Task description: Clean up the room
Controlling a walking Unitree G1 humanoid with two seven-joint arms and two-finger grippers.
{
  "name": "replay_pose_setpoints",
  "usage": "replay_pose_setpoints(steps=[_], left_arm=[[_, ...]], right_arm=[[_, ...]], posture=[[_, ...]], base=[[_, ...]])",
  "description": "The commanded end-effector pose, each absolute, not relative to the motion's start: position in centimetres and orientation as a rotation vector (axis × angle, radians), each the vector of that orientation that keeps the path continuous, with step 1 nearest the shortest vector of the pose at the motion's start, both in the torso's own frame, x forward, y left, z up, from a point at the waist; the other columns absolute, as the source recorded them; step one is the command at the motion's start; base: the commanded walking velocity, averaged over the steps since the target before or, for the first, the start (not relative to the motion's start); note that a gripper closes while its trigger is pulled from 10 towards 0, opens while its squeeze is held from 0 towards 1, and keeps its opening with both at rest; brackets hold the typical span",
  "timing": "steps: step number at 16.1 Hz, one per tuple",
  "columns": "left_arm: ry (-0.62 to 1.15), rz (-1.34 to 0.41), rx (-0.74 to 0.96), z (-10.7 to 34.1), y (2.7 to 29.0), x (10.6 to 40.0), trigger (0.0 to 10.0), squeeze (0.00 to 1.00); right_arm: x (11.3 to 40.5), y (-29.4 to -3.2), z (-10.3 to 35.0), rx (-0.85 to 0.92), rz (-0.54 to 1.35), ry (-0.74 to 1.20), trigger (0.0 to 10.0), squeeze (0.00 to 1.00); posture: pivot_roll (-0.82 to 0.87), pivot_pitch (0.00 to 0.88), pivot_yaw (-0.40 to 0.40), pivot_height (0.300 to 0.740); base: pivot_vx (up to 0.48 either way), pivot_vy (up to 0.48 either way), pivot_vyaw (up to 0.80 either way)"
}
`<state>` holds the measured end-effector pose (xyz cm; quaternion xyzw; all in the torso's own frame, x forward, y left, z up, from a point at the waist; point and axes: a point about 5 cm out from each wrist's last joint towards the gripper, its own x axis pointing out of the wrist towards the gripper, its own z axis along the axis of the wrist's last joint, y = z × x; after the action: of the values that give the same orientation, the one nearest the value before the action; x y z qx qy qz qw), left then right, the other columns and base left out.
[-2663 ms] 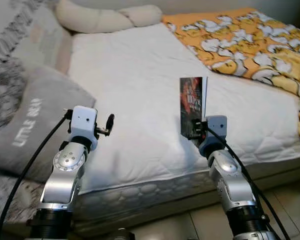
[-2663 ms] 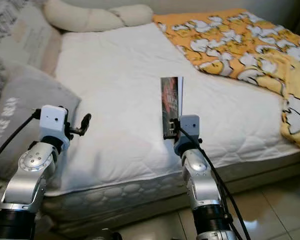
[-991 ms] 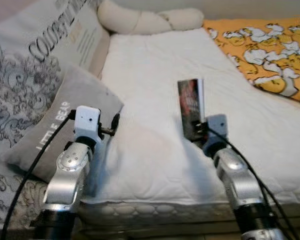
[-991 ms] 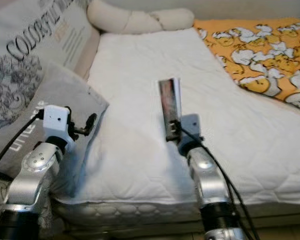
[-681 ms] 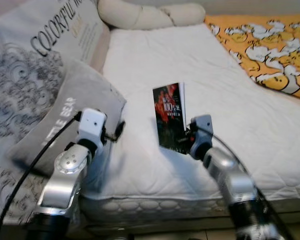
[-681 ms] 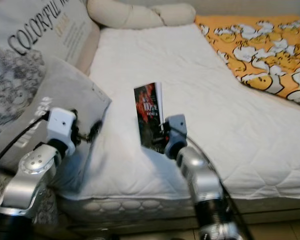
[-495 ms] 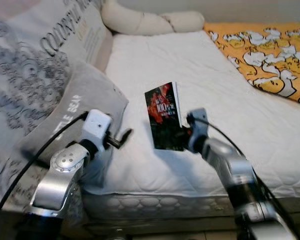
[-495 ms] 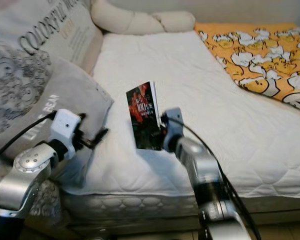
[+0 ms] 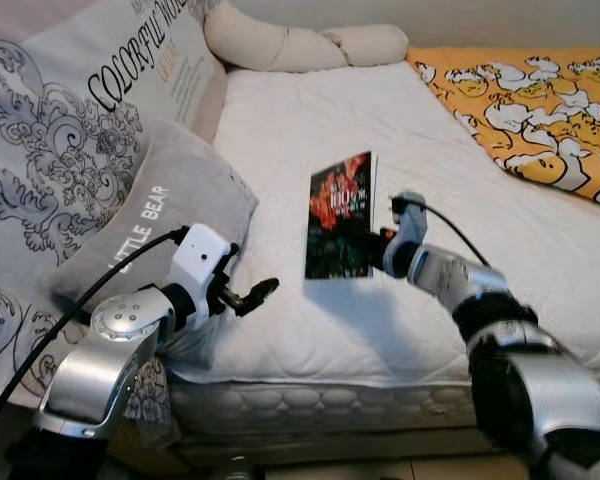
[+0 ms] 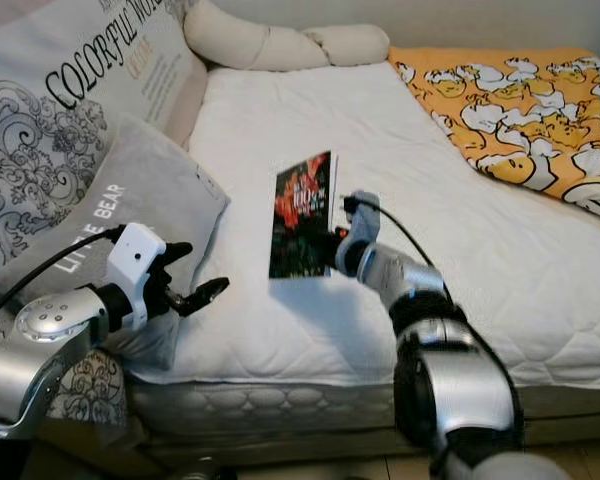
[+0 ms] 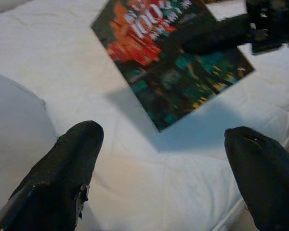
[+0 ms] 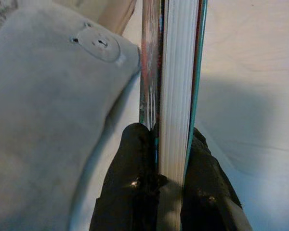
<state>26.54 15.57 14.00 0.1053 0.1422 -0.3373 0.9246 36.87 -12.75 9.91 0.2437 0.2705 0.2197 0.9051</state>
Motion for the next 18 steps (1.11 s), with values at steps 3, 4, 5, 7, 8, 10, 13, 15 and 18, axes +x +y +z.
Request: replay_pose_setpoints(steps=[3,4,5,7,8,10,13,15,18], left_arm=[[0.355,-0.714,0.239,13.7,15.4,25.1,10.0,0.0],[0.365,-0.71,0.24,13.7,15.5,24.8,10.0,0.0],[0.378,-0.705,0.243,13.8,15.8,24.4,10.0,0.0],[0.416,-0.709,0.262,14.6,16.5,22.5,10.0,0.0],[0.433,-0.707,0.266,14.8,16.7,21.7,10.0,0.0],[0.455,-0.698,0.273,15.1,17.0,20.8,10.0,0.0],[0.474,-0.681,0.276,15.6,17.0,20.0,10.0,0.0],[0.482,-0.665,0.271,15.7,16.9,19.8,10.0,0.0],[0.475,-0.636,0.251,15.8,16.5,19.7,10.0,0.0]], right_arm=[[37.1,-12.5,9.9,0.473,0.448,0.568,10.0,0.0],[37.1,-12.3,9.8,0.468,0.446,0.572,10.0,0.0],[37.1,-12.1,9.7,0.465,0.444,0.573,10.0,0.0],[36.7,-11.2,9.0,0.498,0.434,0.591,10.0,0.0],[36.5,-10.9,8.6,0.497,0.438,0.607,10.0,0.0],[36.1,-10.4,7.9,0.479,0.427,0.629,10.0,0.0],[35.9,-10.7,7.2,0.386,0.365,0.64,10.0,0.93],[35.9,-11.0,7.0,0.326,0.34,0.644,10.0,1.0],[36.2,-11.9,7.2,0.282,0.268,0.616,10.0,1.0]], posture=[[0.06,0.0,0.002,0.74],[0.06,0.0,0.001,0.74],[0.08,0.0,-0.003,0.74],[0.13,0.0,-0.008,0.74],[0.14,0.011,-0.003,0.74],[0.16,0.063,0.004,0.74],[0.19,0.098,0.004,0.74],[0.19,0.112,0.003,0.74],[0.2,0.106,-0.006,0.74]], base=[[0.0,0.0,0.0],[0.0,0.0,0.0],[0.0,0.0,0.0],[0.0,0.0,0.0],[0.0,0.0,0.0],[0.0,0.0,0.0],[0.0,0.0,0.0],[0.0,0.0,0.0],[0.0,0.0,0.0]])
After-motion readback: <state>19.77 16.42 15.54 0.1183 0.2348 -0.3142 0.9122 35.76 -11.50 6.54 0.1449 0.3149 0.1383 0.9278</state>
